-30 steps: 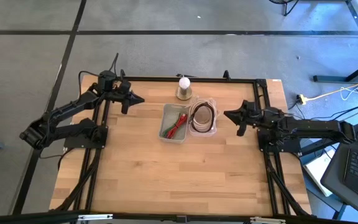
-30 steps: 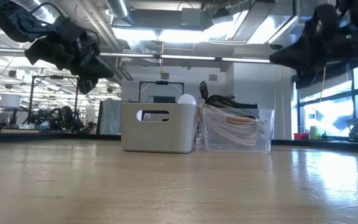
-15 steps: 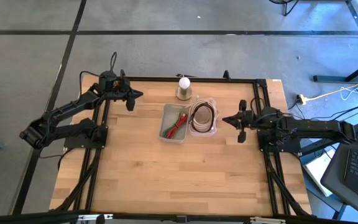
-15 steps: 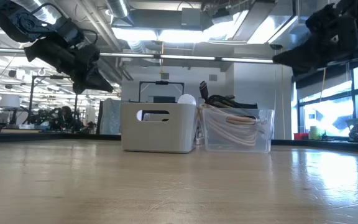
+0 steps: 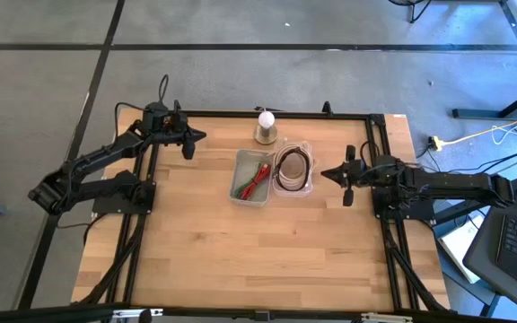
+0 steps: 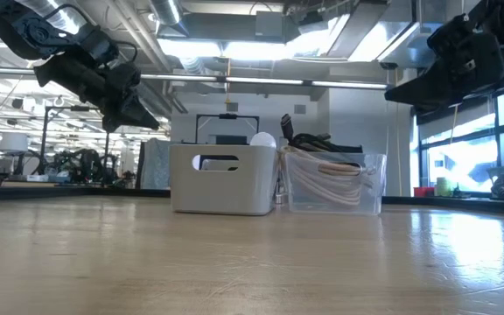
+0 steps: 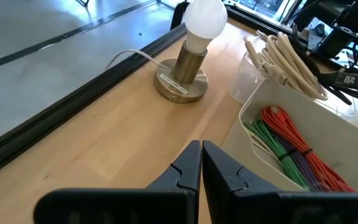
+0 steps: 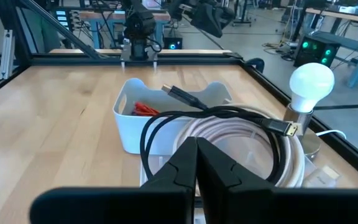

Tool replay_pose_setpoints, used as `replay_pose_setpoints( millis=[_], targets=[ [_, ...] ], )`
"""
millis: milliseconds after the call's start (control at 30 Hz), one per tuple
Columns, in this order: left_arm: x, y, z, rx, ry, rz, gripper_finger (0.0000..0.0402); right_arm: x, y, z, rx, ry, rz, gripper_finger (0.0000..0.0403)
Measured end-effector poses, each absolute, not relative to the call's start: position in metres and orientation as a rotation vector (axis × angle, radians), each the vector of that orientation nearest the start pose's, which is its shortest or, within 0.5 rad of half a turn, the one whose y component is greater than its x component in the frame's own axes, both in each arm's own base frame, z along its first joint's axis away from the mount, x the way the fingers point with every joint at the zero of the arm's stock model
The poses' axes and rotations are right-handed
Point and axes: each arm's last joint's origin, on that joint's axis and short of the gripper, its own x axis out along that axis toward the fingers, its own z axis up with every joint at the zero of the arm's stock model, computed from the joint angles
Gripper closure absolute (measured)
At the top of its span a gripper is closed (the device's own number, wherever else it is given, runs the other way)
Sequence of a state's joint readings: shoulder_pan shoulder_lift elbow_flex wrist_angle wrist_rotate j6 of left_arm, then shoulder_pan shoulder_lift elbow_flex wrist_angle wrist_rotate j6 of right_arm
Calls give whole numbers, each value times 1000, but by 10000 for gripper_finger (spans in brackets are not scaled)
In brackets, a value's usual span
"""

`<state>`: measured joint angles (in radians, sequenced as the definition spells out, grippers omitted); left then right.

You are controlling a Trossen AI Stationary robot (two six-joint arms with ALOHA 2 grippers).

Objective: Pick and place USB-C Cables
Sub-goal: Return to Home Position

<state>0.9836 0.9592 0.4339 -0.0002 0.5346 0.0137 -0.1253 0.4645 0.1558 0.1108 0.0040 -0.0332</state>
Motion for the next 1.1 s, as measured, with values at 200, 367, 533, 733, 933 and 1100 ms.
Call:
replay_pose_setpoints(
  millis=[200,367,533,733,933,1100],
  targets=[
    [118,151,202,-352,387,435,391,126,-16,182,-20,241,-125,389],
    [118,151,202,-352,387,434,393,107,-8,178,-23,297,-80,384],
    [118,151,202,-351,387,435,395,94,-5,174,-27,317,-52,384],
    [118,151,202,-352,387,434,391,82,-3,175,-30,275,-35,389],
    [118,150,202,-352,387,434,394,83,0,173,-35,266,-1,385],
    [118,151,202,-352,387,435,394,94,4,172,-35,50,41,384]
  ],
)
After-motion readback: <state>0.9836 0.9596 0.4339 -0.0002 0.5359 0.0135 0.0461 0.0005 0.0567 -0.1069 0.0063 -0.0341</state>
